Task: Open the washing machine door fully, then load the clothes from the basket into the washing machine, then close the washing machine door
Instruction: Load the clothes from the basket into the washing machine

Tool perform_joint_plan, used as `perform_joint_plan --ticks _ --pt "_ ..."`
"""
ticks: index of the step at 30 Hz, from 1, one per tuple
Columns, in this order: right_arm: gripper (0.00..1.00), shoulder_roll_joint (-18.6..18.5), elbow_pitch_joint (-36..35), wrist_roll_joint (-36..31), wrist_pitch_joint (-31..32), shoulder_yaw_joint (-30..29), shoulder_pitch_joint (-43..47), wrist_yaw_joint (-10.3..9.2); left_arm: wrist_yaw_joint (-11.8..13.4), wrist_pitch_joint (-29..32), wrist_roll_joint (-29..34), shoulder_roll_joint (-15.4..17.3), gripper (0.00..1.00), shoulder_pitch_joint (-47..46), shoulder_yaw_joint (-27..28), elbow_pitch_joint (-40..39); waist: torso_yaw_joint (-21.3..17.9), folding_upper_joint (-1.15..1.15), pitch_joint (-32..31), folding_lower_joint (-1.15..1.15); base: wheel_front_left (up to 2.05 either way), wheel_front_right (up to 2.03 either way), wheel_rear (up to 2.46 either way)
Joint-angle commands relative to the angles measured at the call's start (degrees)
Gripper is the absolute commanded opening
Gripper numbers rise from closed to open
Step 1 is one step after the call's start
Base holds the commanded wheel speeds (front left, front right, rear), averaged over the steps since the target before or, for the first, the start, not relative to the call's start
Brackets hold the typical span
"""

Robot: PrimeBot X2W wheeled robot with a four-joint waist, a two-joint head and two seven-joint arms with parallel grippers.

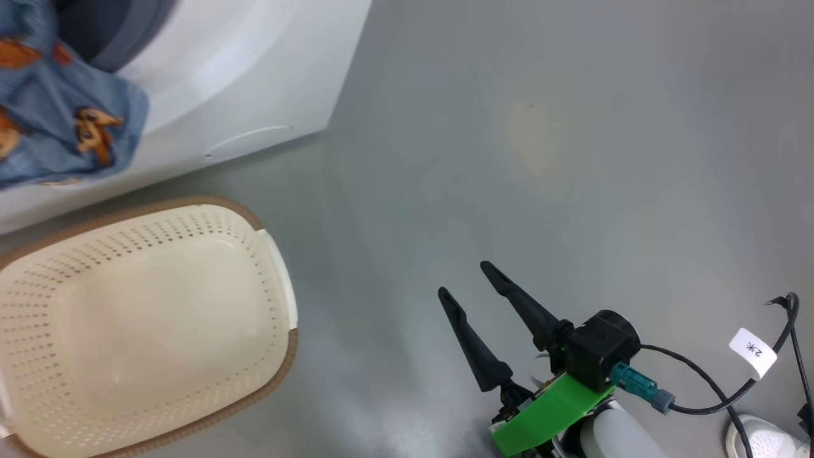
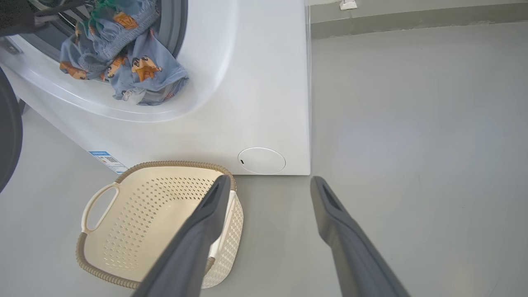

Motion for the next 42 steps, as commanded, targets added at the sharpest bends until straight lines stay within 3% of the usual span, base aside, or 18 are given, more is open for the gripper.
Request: perform_joint_plan --ticks 1,16,42 --pt "1.00 0.1 -1.5 1.1 -0.7 1.7 0.0 0.09 0.6 -0.6 0.9 3.2 0.00 -2.5 0.6 0.0 -2.4 0.00 2.2 0.00 0.00 0.00 0.00" --pt "1.00 0.1 -1.7 1.7 -0.7 4.7 1.4 0.09 3.9 -1.3 3.8 6.0 0.00 -9.7 -2.3 5.1 -3.9 0.00 4.1 0.00 0.00 0.00 0.00" --pt "1.00 0.1 -2.9 1.9 -0.7 6.6 2.6 0.09 3.2 -4.3 3.5 10.3 0.00 -14.7 -4.1 -8.2 -4.9 0.00 10.0 0.00 0.00 0.00 0.00"
